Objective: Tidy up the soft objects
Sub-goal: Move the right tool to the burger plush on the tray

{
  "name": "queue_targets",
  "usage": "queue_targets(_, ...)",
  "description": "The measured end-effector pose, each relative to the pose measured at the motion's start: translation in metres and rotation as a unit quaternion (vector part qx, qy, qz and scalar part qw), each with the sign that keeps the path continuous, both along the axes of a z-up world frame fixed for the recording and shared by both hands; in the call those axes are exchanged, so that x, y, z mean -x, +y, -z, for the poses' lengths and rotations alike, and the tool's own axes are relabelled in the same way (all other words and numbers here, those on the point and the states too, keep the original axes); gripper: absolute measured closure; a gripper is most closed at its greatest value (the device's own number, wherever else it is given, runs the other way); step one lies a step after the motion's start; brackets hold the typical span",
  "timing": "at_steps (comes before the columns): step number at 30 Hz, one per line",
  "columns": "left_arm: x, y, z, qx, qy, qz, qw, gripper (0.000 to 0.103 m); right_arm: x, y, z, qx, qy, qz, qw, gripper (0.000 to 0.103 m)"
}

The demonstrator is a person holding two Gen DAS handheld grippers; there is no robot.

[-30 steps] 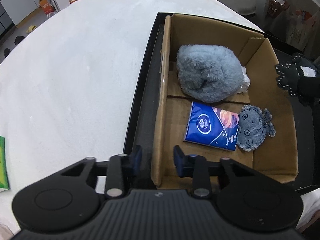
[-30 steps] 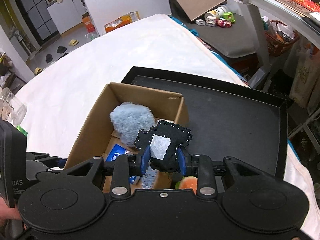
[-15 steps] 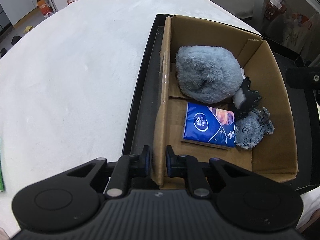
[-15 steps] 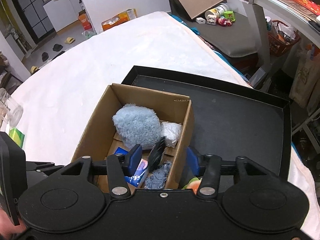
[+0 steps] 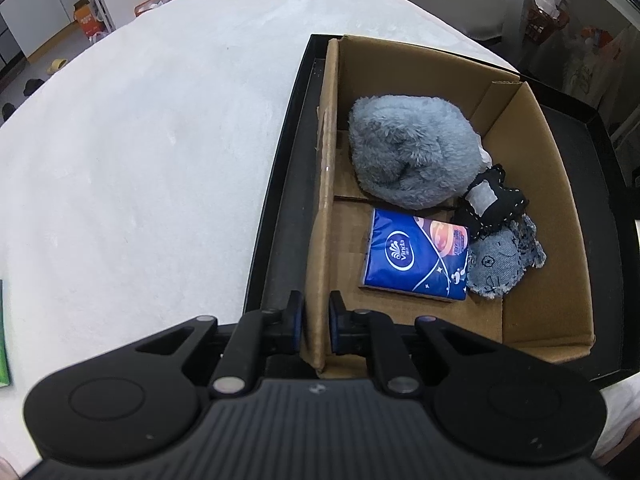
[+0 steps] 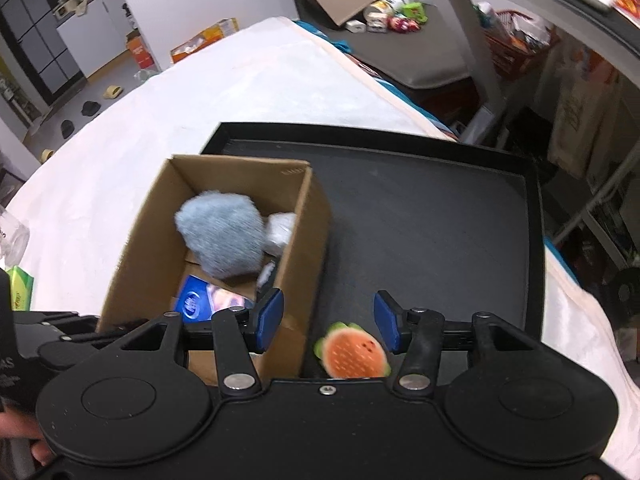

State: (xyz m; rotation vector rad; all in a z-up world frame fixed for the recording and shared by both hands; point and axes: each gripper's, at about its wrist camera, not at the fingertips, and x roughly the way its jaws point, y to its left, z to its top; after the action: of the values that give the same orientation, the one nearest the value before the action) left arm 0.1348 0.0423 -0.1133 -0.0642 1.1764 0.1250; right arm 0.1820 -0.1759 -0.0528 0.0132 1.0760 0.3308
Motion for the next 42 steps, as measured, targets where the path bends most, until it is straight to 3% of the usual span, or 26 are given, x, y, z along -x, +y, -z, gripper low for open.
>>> queue_targets(7,0.001,-0.003,-0.003,-0.015,-0.003,0.002,0.9999,0.091,0.006,-0.016,0.017,0.000,0.017,0.006,1.000,0.051)
queue_targets(13,0.001,-0.003,-0.002,-0.024,0.000,0.001,0.9997,0.091,0.011,-0.021,0.024,0.010,0.014,-0.029,0.999,0.039)
queue_targets(24,-0.008,-0.006,-0.001,-0.042,0.022,-0.011,0.9988,0.085,0.011,-0.032,0.050,0.012,0.026,-0.059,0.998,0.035)
queue_targets(30,-0.012,-0.011,0.003,-0.061,0.035,-0.013,0.9975,0.079,0.010,-0.033,0.062,-0.003,0.037,-0.063,0.997,0.035)
queue_targets(37,-0.020,-0.024,0.005,-0.083,0.042,-0.010,0.9956,0.061,0.007,-0.032,0.068,-0.015,0.041,-0.076,0.996,0.033)
queue_targets(42,-0.024,-0.036,0.007,-0.099,0.047,-0.004,0.9939,0.055,0.004,-0.029,0.076,-0.010,0.042,-0.089,0.995,0.033)
